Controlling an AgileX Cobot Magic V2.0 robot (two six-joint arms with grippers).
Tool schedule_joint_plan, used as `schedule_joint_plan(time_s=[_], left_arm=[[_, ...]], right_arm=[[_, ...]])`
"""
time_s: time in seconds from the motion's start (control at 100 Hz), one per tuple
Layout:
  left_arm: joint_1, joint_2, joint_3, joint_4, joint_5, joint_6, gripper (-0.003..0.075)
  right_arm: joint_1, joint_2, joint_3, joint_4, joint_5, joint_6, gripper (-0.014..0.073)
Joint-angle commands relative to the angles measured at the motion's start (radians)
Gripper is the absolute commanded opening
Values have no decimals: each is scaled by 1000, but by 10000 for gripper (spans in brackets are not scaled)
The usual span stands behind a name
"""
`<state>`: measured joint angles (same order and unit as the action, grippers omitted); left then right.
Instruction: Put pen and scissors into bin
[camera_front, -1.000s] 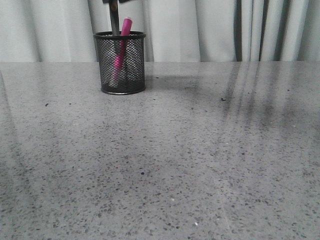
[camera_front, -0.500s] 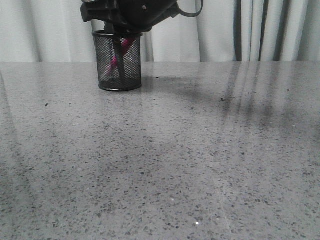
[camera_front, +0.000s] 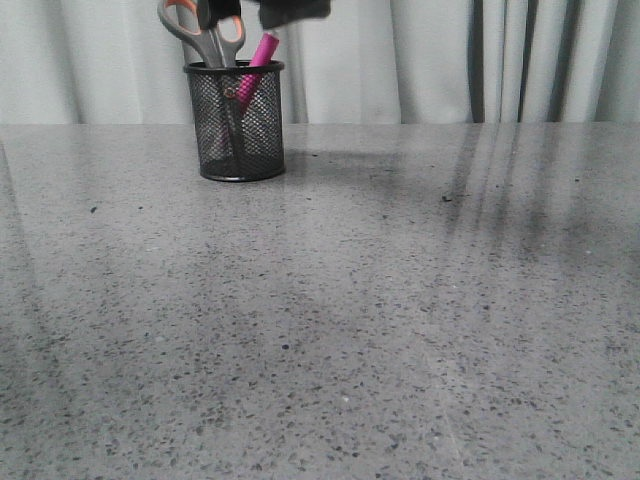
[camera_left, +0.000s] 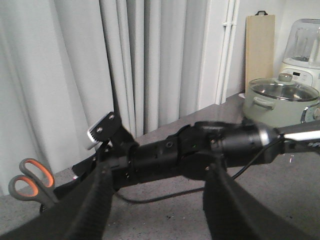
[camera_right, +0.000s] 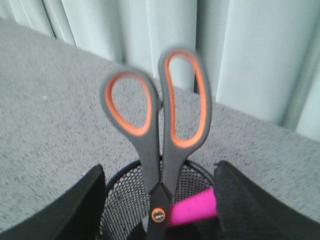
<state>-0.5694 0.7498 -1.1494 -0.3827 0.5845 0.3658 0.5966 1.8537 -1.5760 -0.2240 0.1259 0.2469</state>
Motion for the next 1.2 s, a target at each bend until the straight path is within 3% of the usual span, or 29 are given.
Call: schedule_joint_plan(time_s=[0.0, 0.06, 0.12, 0.21, 0.23, 0.34, 0.69, 0.86, 0.96, 1.19], left_arm=[[-7, -9, -20, 32, -33, -5, 223], [-7, -36, 6, 73, -20, -14, 108], [-7, -75, 45, 139, -22, -56, -19], [-5, -166, 136, 275, -43, -192, -19], [-4, -191, 161, 306, -45, -214, -19], [-4, -335, 304, 410, -45, -329, -19], [-4, -655, 617, 449, -74, -327, -19], [-4, -671, 636, 451, -74, -327, -19], [-4, -671, 636, 451, -74, -327, -19], [-4, -671, 636, 438, -74, -327, -19]], right_arm=[[-4, -139, -27, 2, -16, -7, 442], [-4, -199, -27, 2, 43, -7, 413], [-4, -278, -25, 0, 144, -11, 288], [-4, -409, 8, -28, 278, -49, -34], [-4, -443, 30, -27, 291, -54, -73], [-4, -640, 217, -30, 312, -77, -70], [-2, -1421, 987, -30, 312, -81, -70], [-2, -1745, 1102, -39, 481, -81, -70], [-2, -1877, 1138, -76, 494, -81, -70], [-2, -1838, 1151, -39, 500, -81, -70]])
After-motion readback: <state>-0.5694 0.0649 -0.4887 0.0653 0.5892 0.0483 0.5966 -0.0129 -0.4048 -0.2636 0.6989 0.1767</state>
